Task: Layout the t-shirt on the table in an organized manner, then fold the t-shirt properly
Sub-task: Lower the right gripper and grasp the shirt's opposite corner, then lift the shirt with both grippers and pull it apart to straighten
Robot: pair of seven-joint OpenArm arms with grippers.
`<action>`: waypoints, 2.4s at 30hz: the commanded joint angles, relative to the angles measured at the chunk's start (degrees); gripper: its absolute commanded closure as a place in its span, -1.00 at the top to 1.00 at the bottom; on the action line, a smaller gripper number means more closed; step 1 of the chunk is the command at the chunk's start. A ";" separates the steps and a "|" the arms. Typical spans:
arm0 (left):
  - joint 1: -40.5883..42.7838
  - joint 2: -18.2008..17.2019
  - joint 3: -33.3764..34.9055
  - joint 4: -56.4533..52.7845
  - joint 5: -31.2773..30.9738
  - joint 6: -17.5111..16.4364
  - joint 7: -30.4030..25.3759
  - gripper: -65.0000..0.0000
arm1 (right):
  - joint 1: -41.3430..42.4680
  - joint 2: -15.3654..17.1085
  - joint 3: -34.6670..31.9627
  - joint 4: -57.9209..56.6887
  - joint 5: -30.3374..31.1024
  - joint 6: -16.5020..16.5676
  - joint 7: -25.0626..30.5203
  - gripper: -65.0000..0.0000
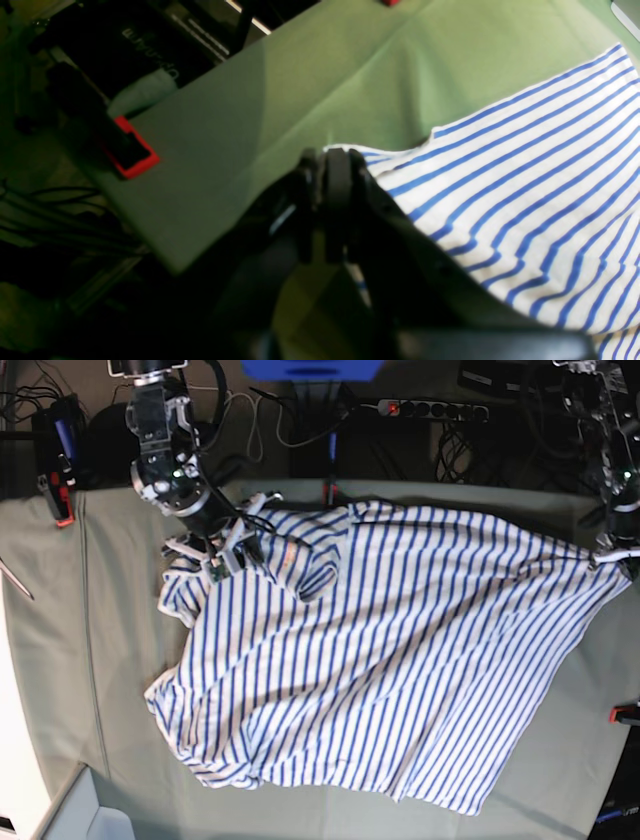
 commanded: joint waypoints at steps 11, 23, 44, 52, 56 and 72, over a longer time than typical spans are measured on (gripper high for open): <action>-0.40 -0.92 -0.57 1.59 -0.13 0.10 -1.88 -0.99 | -8.60 1.03 7.56 22.83 3.04 -0.11 0.11 -1.00; -2.42 -0.92 1.46 3.87 -0.04 0.10 -1.53 -0.99 | -16.87 1.55 19.43 36.63 16.67 -0.11 -0.15 -1.00; -55.61 -7.78 36.18 -16.43 0.48 0.10 4.10 -0.99 | 45.64 11.23 12.22 11.93 16.49 7.98 -27.05 -1.00; -86.38 -2.06 43.83 -39.82 0.40 -0.07 4.01 -0.99 | 73.77 14.74 12.22 -15.41 16.58 7.98 -14.39 -1.00; -92.23 -0.66 43.48 -43.33 0.40 -4.82 4.01 -0.99 | 83.35 15.88 12.22 -24.21 16.58 7.89 -7.27 -1.00; -70.90 -9.80 41.02 -16.08 -0.04 -5.79 4.54 -0.99 | 51.00 14.57 19.35 11.05 20.27 8.07 -14.74 -1.00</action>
